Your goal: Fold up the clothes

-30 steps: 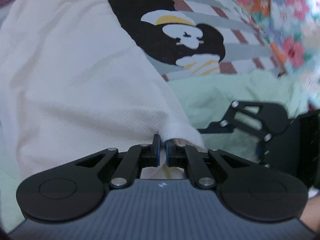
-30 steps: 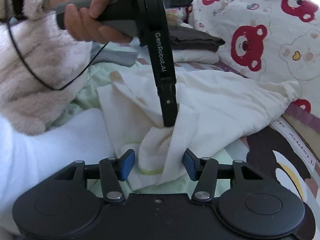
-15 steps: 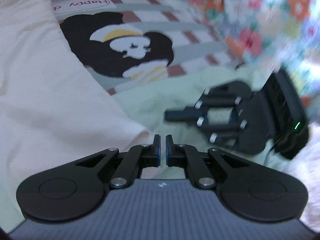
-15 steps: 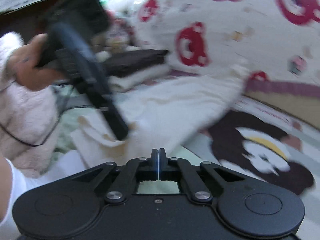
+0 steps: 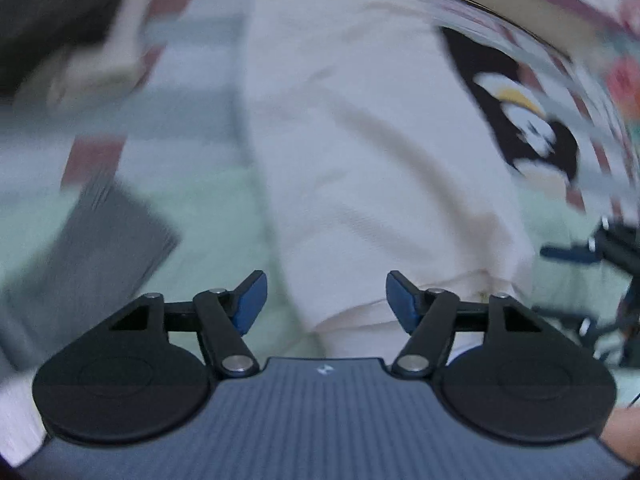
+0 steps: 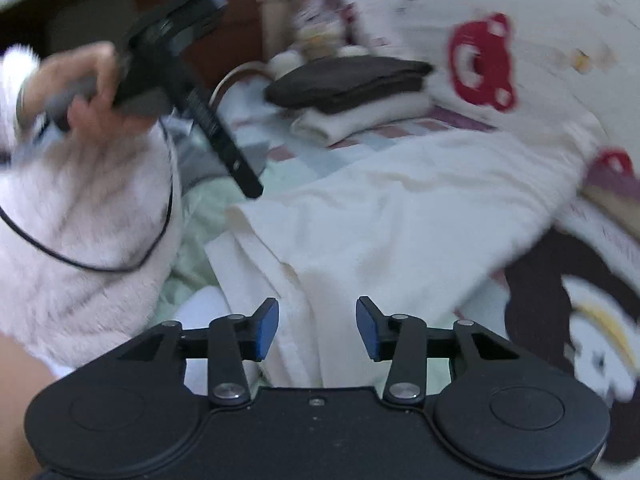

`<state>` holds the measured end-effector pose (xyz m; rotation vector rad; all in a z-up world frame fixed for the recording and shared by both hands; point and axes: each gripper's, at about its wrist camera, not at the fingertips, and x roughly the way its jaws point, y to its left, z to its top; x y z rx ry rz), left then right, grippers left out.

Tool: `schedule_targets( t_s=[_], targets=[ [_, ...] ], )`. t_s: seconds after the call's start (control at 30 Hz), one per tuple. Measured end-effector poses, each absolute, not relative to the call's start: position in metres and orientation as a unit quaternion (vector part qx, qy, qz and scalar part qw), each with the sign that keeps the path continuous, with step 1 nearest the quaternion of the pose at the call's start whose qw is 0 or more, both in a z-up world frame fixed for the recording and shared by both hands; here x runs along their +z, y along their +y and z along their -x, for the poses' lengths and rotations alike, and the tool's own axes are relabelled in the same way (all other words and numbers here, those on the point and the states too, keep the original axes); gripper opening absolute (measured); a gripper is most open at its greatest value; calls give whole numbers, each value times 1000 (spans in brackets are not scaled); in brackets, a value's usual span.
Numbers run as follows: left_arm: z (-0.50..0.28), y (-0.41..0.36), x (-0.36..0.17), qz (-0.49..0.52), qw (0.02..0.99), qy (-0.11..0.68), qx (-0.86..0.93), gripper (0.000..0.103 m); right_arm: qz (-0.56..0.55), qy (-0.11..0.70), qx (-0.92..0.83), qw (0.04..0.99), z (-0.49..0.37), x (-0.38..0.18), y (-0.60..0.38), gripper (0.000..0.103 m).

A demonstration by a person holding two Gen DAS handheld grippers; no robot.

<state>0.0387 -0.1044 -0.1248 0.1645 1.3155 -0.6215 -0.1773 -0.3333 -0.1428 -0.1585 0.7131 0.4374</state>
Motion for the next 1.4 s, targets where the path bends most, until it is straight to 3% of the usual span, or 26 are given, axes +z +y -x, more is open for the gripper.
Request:
schedule_targets(
  t_s=[0.1,0.27,0.33,0.37,0.43,0.5,0.67,0.8,1.0,1.07,1.13,1.17,1.3,1.33,1.4],
  targets=[
    [-49,-96,-140,-25,748,620,-236,66,133,375,244,884,166,-150,-314,66],
    [-52,-109,-149,20,747,618,-245,66,198,370,210,883,166,-161,-314,65],
    [-48,-121,-154,-10,736,623,-266,64,175,376,201,888,169,-162,-322,36],
    [-45,-126,-156,-24,732,623,-275,62,164,378,197,890,171,-162,-326,6],
    [-38,-133,-157,-39,732,616,-289,41,150,369,184,898,178,-159,-334,7],
    [-34,-134,-155,-53,742,604,-286,36,139,359,160,909,184,-152,-341,7],
    [-26,-135,-156,-72,741,597,-297,42,75,367,92,922,189,-153,-363,7],
    [-19,-129,-163,-75,714,624,-308,60,29,385,77,919,180,-163,-372,7],
    [5,-144,-159,-170,742,578,-293,61,-27,392,71,917,176,-171,-382,12],
    [6,-149,-158,-184,753,563,-285,56,-31,391,70,917,178,-171,-382,12],
    [5,-150,-158,-184,757,561,-281,33,-41,386,74,919,181,-170,-382,13],
    [5,-150,-158,-184,758,560,-279,31,-47,383,77,919,182,-169,-383,15],
    [5,-154,-157,-187,765,554,-269,29,-50,381,98,918,183,-168,-379,19],
    [5,-154,-156,-191,769,550,-265,33,-38,381,101,918,182,-168,-375,21],
    [4,-154,-155,-193,777,542,-257,33,-15,379,110,919,179,-170,-368,42]
  ],
)
